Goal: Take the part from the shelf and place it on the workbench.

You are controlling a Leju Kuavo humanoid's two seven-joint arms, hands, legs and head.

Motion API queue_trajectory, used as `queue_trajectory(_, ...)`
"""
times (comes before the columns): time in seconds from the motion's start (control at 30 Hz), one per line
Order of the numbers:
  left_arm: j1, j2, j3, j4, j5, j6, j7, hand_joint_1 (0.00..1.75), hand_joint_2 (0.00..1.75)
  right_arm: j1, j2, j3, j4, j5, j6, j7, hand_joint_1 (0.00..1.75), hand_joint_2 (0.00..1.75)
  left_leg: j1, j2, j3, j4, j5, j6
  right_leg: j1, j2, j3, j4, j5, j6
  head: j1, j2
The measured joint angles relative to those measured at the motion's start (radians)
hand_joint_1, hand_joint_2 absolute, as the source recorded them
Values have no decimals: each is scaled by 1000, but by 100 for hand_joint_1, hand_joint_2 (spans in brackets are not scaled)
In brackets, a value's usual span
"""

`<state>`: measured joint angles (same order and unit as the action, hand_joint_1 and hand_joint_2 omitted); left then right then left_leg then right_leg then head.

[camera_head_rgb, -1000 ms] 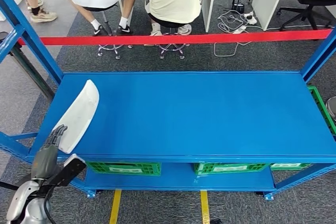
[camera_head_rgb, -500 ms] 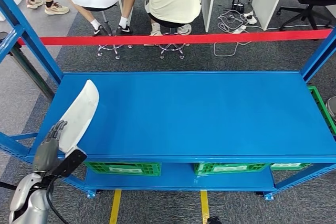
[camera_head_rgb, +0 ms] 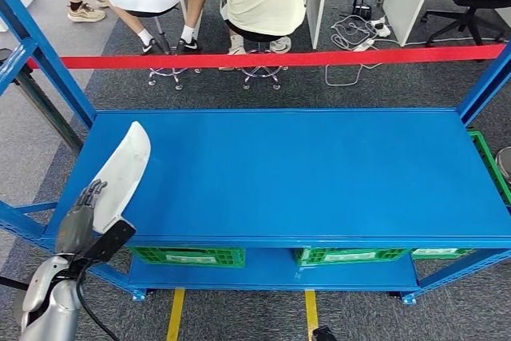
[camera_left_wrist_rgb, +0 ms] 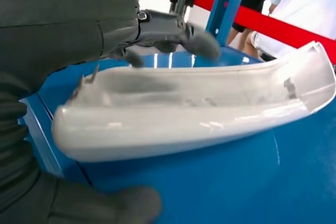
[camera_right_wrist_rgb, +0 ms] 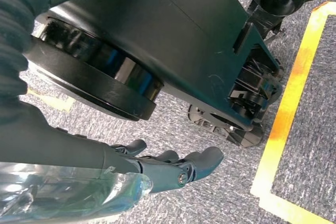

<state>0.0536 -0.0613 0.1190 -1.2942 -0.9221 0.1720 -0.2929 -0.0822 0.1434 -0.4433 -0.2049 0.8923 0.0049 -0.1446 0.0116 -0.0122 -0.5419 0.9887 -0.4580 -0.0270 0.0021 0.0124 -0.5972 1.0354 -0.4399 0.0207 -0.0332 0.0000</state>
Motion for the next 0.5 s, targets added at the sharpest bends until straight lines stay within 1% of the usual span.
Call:
queue_trajectory(0.07,-1,0,0,7,-1,1,0,160,175,-1,0,0,0,1,0,0,0,175,0,0,0,0,0,0,0,0,0,0,0,0,0,0)
queue_trajectory(0.2,-3,0,0,16,-2,2,0,175,175,-1,0,0,0,1,0,0,0,175,0,0,0,0,0,0,0,0,0,0,0,0,0,0)
queue_trajectory(0.33,-9,0,0,22,-5,8,-1,175,175,-2,0,0,0,3,2,-1,0,175,0,0,0,0,0,0,0,0,0,0,0,0,0,0)
queue_trajectory(0.4,-13,0,0,23,-7,11,-2,175,87,-2,0,0,0,6,3,-2,0,175,0,0,0,0,0,0,0,0,0,0,0,0,0,0)
queue_trajectory(0.43,-15,0,0,24,-7,13,-3,175,87,-2,0,0,0,8,4,-3,0,175,0,0,0,0,0,0,0,0,0,0,0,0,0,0)
queue_trajectory(0.47,-16,0,0,24,-7,15,-6,175,44,-2,0,0,0,10,4,-3,0,175,0,0,0,0,0,0,0,0,0,0,0,0,0,0)
queue_trajectory(0.5,-18,-1,0,25,-7,17,-9,175,44,-2,0,0,0,12,5,-3,0,175,0,0,0,0,0,0,0,0,0,0,0,0,0,0)
